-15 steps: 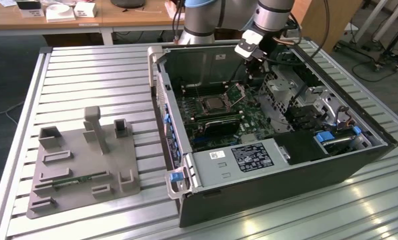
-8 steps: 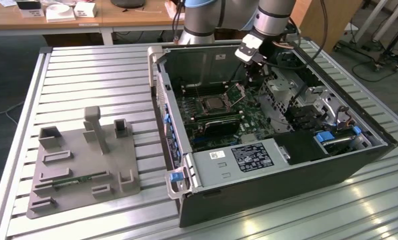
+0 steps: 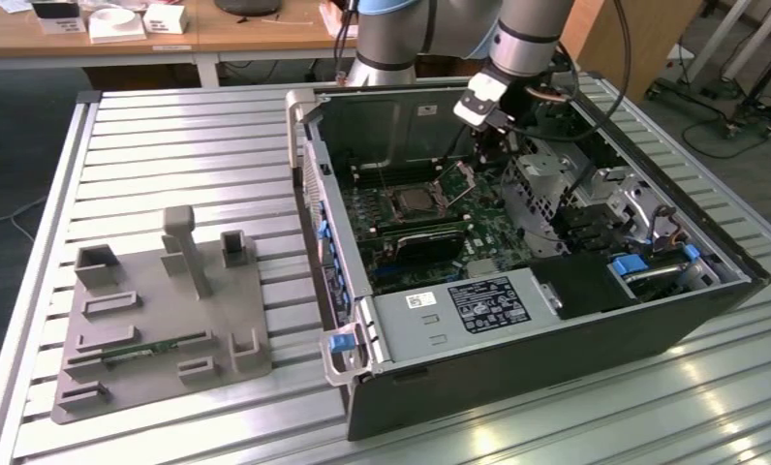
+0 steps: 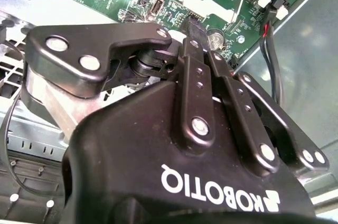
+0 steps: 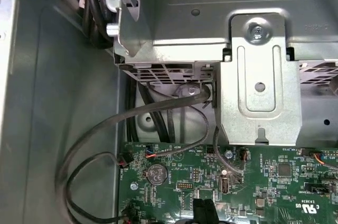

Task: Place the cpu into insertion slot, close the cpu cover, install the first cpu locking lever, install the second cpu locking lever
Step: 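Close the cpu cover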

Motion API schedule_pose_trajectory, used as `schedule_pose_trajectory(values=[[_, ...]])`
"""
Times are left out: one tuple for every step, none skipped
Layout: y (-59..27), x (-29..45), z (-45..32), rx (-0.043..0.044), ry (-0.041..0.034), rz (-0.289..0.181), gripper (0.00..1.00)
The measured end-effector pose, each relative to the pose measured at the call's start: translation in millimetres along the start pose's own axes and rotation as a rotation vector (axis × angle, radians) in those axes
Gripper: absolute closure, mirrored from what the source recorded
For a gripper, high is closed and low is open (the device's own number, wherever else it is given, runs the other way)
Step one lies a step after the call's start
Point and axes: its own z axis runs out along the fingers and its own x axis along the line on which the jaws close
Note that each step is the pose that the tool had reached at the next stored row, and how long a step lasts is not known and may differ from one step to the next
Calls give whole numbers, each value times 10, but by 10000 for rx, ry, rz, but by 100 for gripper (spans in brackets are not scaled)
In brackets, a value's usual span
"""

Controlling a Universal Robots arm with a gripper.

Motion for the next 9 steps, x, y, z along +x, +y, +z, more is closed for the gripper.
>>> schedule_pose_trajectory(values=[[0,-2,3,5,-1,0,89],[-1,-5,6,9,-1,0,89],[-2,-7,9,12,1,1,89],[-3,-11,12,15,1,0,89],[-4,-15,14,18,1,0,89],[-4,-17,17,21,2,0,89],[-7,-18,20,26,2,0,89],[-11,-19,23,31,2,0,89],[-20,-19,26,37,0,-1,89]])
